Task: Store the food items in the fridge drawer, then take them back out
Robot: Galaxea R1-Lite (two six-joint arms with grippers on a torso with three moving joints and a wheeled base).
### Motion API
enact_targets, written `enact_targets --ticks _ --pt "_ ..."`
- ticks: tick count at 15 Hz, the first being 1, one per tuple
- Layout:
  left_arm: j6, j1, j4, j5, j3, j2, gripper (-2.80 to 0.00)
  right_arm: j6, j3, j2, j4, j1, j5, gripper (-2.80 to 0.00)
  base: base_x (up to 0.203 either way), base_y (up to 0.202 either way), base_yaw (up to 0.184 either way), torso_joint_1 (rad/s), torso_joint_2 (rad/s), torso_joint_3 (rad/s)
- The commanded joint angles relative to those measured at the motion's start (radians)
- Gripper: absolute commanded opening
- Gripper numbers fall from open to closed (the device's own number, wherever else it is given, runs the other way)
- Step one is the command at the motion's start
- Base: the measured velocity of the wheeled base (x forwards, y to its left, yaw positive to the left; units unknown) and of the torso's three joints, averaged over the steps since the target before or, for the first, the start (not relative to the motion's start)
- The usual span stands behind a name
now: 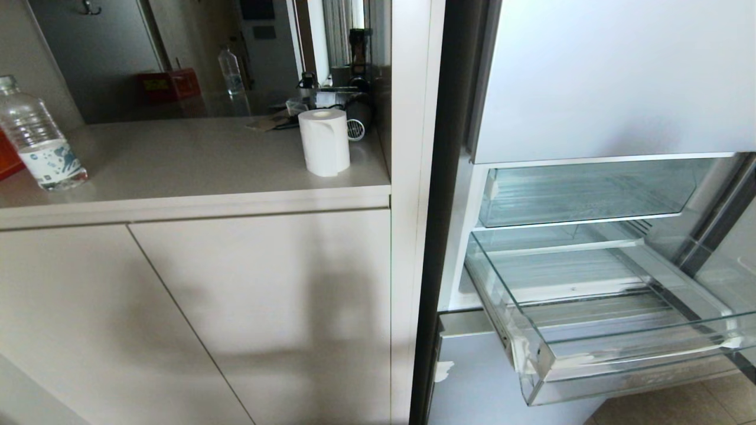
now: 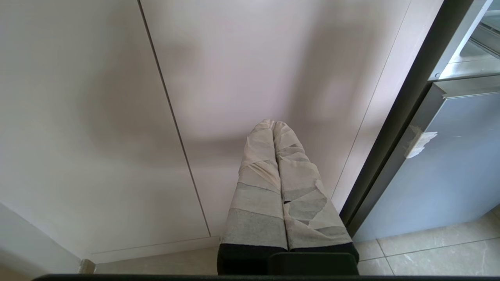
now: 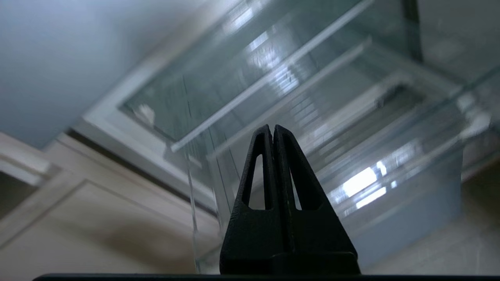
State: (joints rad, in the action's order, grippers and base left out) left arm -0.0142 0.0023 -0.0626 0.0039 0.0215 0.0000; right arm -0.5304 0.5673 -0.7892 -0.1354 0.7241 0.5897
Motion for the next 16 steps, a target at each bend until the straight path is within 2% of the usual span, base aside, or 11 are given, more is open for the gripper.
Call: enact_targets --ticks 1,3,5,7,9,10,12,16 --pt "0.000 0.001 0.000 0.001 0.000 0.002 -2.80 0.015 -0.071 0.009 0.014 -0.283 -0.297 -2.80 0.000 0.000 0.000 0.000 0.00 0.000" --pt "0.000 0.000 0.000 0.001 0.000 0.002 -2.80 0.052 -0.097 0.005 0.030 -0.530 -0.490 -2.80 0.000 0.000 0.000 0.000 0.00 0.000" --pt "0.000 0.001 0.000 0.001 0.000 0.002 -2.80 0.093 -0.125 0.004 0.059 -0.818 -0.651 -2.80 0.000 0.000 0.000 0.000 0.00 0.000" --pt "0.000 0.001 0.000 0.001 0.000 0.002 -2.80 0.111 -0.144 -0.010 0.154 -1.094 -0.810 -2.80 0.000 0.000 0.000 0.000 0.00 0.000" --pt "0.000 0.001 0.000 0.001 0.000 0.002 -2.80 0.106 -0.145 -0.120 0.247 -1.276 -0.931 -2.80 0.000 0.000 0.000 0.000 0.00 0.000" --pt "0.000 0.001 0.000 0.001 0.000 0.002 -2.80 0.106 -0.139 -0.204 0.272 -1.306 -0.960 -2.80 0.000 0.000 0.000 0.000 0.00 0.000" --pt "-0.001 -0.001 0.000 0.001 0.000 0.002 -2.80 0.109 -0.121 -0.359 0.301 -1.306 -0.996 -2.80 0.000 0.000 0.000 0.000 0.00 0.000" --pt "0.000 0.000 0.000 0.001 0.000 0.002 -2.80 0.110 -0.078 -0.560 0.321 -1.306 -1.016 -2.80 0.000 0.000 0.000 0.000 0.00 0.000"
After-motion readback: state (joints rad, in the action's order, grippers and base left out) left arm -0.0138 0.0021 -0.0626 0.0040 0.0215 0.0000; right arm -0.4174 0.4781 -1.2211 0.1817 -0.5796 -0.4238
